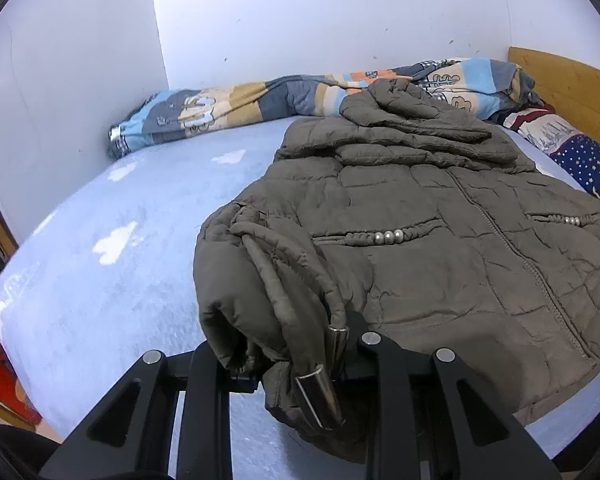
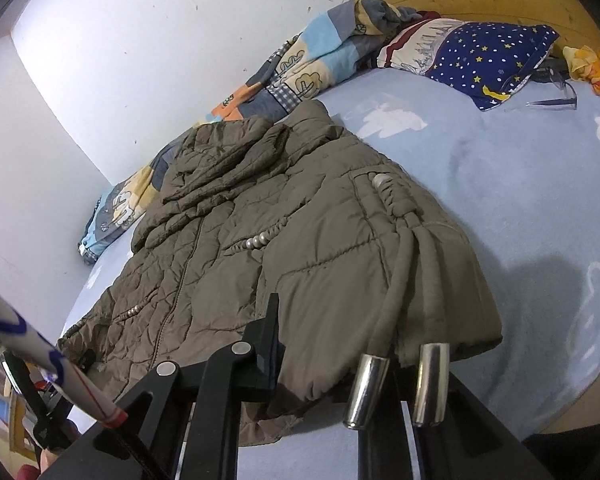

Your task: Fold large clothes

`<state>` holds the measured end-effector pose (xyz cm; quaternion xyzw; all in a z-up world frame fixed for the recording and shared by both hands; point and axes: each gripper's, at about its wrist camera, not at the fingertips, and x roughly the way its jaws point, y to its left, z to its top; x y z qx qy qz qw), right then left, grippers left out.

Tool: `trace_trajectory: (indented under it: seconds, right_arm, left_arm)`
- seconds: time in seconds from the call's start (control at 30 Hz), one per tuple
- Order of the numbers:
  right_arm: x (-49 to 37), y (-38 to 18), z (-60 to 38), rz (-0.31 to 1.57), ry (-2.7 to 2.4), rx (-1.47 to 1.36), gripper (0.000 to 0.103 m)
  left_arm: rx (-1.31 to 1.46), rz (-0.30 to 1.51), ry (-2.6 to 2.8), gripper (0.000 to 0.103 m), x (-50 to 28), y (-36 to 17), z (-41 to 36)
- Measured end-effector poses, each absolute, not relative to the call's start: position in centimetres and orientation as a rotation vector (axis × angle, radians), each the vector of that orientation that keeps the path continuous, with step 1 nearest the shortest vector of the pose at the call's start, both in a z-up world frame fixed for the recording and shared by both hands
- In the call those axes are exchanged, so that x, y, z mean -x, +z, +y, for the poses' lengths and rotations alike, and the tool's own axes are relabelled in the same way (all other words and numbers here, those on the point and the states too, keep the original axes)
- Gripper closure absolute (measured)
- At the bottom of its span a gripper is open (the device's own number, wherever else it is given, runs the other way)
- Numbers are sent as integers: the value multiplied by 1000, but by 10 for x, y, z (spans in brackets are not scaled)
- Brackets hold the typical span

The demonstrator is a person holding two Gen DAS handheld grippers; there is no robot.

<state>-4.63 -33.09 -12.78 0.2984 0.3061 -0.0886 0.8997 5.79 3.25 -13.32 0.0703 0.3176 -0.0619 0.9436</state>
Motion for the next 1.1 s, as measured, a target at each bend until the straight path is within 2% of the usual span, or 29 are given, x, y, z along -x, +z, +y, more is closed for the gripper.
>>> trace_trajectory:
  seconds: [0.13, 0.2, 0.27, 0.37, 0.53, 0.6, 0.67, 0.77, 1.1]
  right_arm:
    - [44, -131, -336, 642, -180, -639, 87]
    - [44, -133, -337, 644, -178, -648, 87]
    - [43, -134, -338, 650, -176, -655, 87]
    - [44, -137, -341, 655, -174, -675, 86]
    - [42, -142, -343, 670, -174, -700, 86]
    - [42, -144, -343, 672, -173, -706, 86]
    - [42, -144, -343, 674, -172, -706, 86]
    - [41, -145, -342, 678, -170, -703, 86]
    - [46, -136, -340, 640, -158, -673, 86]
  left_arm:
    - [-105, 693, -135, 73, -66, -136, 39]
    - [-66, 714, -142, 68, -68, -137, 44]
    - [-3, 747, -140, 57, -72, -138, 54]
    - [85, 792, -151, 49, -76, -144, 66]
    - [233, 877, -145, 45, -88, -159, 87]
    - [248, 904, -132, 48, -92, -167, 90]
    - [265, 929, -147, 66, -94, -174, 90]
    - [196, 890, -155, 76, -89, -169, 79]
    - [21, 752, -154, 82, -73, -144, 64]
